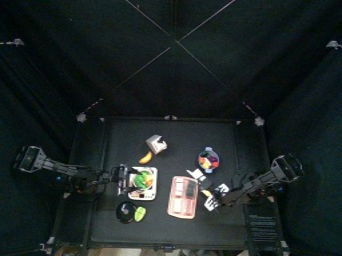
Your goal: Place egg piece on rice
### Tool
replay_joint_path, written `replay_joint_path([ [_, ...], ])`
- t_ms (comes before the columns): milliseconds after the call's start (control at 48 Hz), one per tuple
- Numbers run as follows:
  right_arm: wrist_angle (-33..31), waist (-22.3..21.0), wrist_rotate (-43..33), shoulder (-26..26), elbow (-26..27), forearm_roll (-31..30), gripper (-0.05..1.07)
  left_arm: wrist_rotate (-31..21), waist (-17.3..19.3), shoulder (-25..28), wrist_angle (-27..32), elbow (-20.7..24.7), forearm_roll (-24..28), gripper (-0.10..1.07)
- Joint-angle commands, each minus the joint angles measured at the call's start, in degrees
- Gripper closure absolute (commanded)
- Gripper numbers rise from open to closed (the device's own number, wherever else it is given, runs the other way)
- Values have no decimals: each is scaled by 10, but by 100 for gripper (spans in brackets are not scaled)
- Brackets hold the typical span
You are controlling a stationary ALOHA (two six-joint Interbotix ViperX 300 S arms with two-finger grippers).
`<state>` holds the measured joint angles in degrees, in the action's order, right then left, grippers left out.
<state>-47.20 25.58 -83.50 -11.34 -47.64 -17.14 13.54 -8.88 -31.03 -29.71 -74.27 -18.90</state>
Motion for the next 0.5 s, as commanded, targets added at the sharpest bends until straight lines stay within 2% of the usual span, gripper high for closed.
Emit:
replay_joint_path([
  [0, -2, -3, -17, -6, 28, 19, 53, -1, 0, 0, -3, 6, 0, -5],
  [83, -1, -3, -68, 1, 64, 25, 53, -1, -1, 0, -3, 6, 0, -5],
  [188, -4, 0, -145, 23, 113, 0, 53, 0, 0, 0, -3, 6, -4, -5],
  [312, -7, 4, -251, 79, 178, -57, 53, 0, 0, 0, -3, 6, -6, -5],
  [479, -24, 14, -339, 154, 250, -104, 52, 0, 0, 0, -3, 6, -6, -5],
])
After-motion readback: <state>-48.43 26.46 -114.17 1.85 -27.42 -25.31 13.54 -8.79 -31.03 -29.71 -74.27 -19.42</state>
